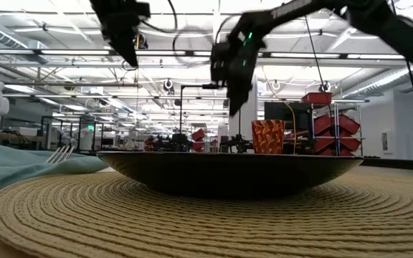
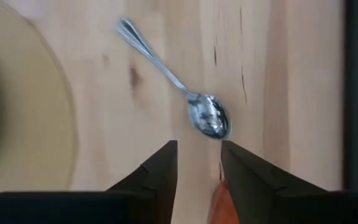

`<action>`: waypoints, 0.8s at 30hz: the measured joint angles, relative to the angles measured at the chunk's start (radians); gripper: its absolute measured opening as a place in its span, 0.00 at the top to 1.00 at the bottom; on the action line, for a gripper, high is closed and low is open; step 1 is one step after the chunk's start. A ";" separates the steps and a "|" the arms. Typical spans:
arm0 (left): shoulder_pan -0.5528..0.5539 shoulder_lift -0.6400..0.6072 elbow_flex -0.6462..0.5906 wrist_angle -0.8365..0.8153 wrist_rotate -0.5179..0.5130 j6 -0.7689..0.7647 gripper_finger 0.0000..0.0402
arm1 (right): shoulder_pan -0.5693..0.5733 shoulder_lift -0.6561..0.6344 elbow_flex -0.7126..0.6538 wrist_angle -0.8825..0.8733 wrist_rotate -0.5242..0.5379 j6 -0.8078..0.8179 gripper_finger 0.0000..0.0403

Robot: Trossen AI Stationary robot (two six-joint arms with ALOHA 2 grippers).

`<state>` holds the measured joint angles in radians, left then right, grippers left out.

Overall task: Set table place
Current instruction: Move the silver spoon to the right side of the brown mat

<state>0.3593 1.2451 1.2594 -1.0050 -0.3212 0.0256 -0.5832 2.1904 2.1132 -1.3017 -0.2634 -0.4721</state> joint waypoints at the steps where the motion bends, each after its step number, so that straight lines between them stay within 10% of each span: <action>1: 0.010 0.025 0.000 0.008 0.014 0.007 0.86 | 0.004 -0.032 0.000 -0.008 0.000 0.006 0.71; 13: 0.086 0.401 0.031 0.304 0.137 0.005 0.86 | 0.190 -0.324 -0.049 -0.199 -0.083 0.125 0.71; 24: 0.102 0.640 0.191 0.314 0.381 -0.076 0.64 | 0.376 -0.694 -0.609 -0.017 -0.083 0.250 0.71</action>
<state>0.4613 1.8848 1.4505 -0.6914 0.0597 -0.0501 -0.2072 1.4962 1.5039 -1.3186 -0.3462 -0.2223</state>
